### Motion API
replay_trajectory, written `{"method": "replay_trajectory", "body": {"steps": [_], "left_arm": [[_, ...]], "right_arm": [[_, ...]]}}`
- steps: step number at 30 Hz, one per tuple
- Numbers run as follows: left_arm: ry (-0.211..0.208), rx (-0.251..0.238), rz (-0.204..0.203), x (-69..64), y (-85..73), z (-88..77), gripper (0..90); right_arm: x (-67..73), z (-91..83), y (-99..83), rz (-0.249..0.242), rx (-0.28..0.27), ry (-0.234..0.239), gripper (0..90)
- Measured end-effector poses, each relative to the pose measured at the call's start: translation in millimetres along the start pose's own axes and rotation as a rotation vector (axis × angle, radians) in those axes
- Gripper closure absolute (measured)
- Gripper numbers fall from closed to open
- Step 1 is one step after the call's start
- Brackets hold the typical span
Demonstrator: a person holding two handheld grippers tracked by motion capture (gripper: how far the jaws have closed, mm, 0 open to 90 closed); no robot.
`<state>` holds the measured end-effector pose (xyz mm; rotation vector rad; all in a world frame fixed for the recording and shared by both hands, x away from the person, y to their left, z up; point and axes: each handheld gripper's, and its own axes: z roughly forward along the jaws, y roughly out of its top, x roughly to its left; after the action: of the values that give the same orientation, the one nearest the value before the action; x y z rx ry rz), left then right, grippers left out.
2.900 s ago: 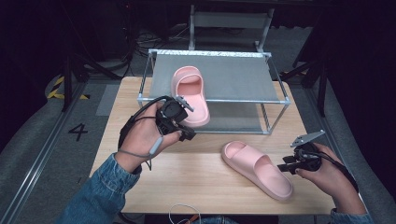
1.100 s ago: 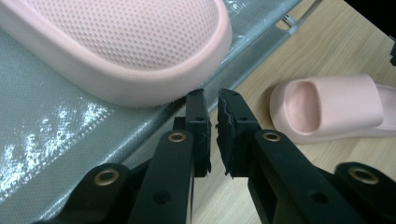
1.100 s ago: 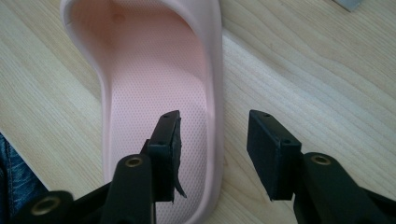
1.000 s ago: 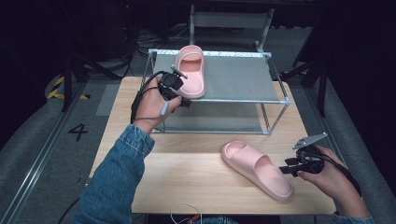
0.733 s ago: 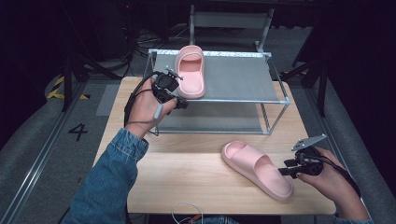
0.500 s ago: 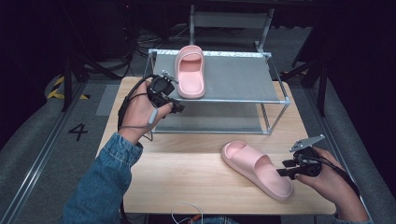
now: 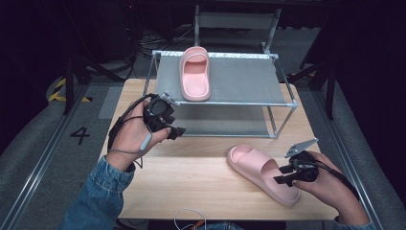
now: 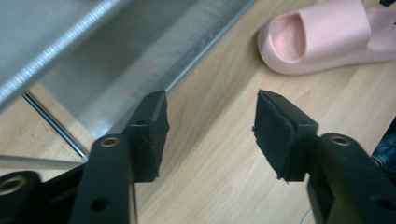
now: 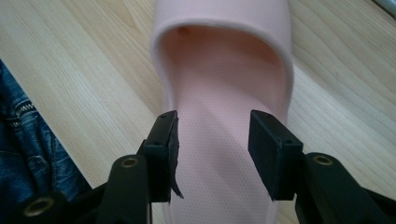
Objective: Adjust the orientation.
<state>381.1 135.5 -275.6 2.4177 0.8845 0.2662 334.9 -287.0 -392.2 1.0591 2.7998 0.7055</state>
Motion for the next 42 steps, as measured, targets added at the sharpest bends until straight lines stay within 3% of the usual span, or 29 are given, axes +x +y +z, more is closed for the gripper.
{"method": "replay_trajectory", "body": {"steps": [7, 13, 17, 25, 29, 36, 38, 42], "left_arm": [[-0.014, -0.011, -0.005, -8.5, -22.0, 6.9, 39.3], [-0.041, -0.028, -0.029, -6.4, -41.4, 12.5, 37.3], [-0.026, 0.008, -0.028, -1.0, -47.1, 18.4, 36.9], [-0.034, 0.053, -0.012, 0.9, -51.0, 24.8, 33.2], [-0.037, 0.087, 0.001, -0.5, -50.7, 30.2, 32.2], [-0.036, 0.098, 0.014, 1.7, -53.7, 34.6, 29.6], [-0.041, 0.097, 0.001, 1.9, -54.4, 35.8, 28.8], [-0.041, 0.106, -0.006, 2.9, -54.8, 37.3, 27.5]], "right_arm": [[10.0, 5.2, 8.8, -0.031, 0.016, 0.020, 52.0], [18.4, 12.3, 15.2, -0.057, 0.032, 0.036, 52.4], [23.3, 17.5, 18.7, -0.082, 0.039, 0.031, 53.5], [28.6, 27.1, 24.2, -0.092, 0.055, 0.025, 58.3], [31.4, 35.0, 27.9, -0.090, 0.066, -0.007, 64.9], [37.1, 42.7, 34.5, -0.108, 0.058, -0.045, 79.5], [37.6, 42.7, 35.5, -0.115, 0.057, -0.060, 84.0], [37.4, 41.8, 35.6, -0.124, 0.056, -0.070, 85.0]]}}
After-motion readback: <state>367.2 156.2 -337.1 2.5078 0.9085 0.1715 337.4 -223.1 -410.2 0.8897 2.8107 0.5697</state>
